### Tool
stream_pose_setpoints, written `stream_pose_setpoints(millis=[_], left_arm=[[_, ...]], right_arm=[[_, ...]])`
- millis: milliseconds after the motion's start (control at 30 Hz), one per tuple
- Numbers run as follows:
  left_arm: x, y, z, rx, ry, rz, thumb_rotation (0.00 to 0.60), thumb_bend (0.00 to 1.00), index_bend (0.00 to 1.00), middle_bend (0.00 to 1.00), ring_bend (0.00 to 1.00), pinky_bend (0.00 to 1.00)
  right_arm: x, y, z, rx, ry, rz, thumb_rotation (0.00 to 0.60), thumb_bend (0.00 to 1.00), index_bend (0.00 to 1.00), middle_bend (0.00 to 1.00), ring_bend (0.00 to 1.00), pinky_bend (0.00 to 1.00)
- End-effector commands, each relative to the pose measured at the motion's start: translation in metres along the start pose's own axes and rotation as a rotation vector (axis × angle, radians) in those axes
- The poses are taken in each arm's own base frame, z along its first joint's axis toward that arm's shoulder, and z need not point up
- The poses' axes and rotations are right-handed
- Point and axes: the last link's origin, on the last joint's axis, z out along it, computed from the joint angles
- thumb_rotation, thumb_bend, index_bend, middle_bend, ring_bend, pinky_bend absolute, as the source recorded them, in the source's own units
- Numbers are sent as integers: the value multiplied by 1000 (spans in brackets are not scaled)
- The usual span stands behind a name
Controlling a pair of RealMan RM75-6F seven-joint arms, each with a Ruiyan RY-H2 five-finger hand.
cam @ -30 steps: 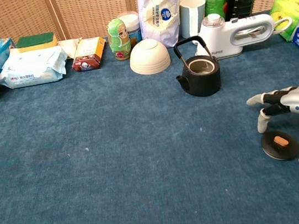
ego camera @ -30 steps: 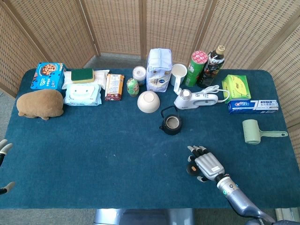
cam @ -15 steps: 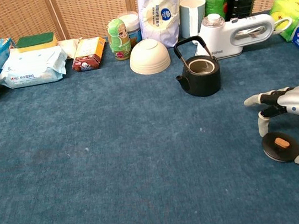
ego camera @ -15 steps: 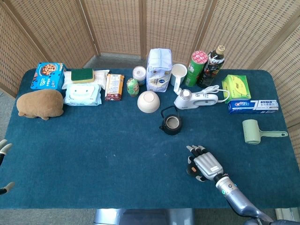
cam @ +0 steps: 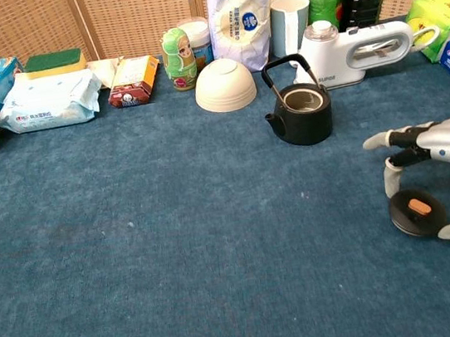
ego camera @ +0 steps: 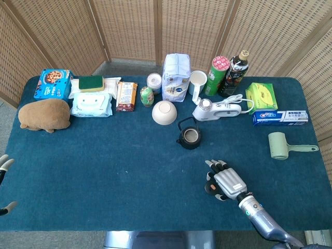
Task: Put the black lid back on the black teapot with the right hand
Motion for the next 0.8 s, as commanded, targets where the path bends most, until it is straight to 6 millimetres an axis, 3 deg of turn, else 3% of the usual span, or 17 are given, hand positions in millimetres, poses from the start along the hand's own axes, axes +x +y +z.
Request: stream_pose_setpoints(millis=[33, 433, 800], left_arm=[[0, 0, 0, 1, -1, -1, 600, 122, 0, 0, 0, 43], [0, -1, 2, 5, -6, -2, 600, 122, 0, 0, 0, 43], [1, -3, 9, 15, -18, -13, 600, 122, 0, 0, 0, 43]], right_arm=[[7, -1, 0, -1, 14, 5, 600, 271, 373, 38, 13, 0], [51, -11, 15, 5, 64, 43, 600, 279, 373, 40, 13, 0], [93, -25, 55, -14, 68, 37, 600, 278, 372, 41, 13, 0]])
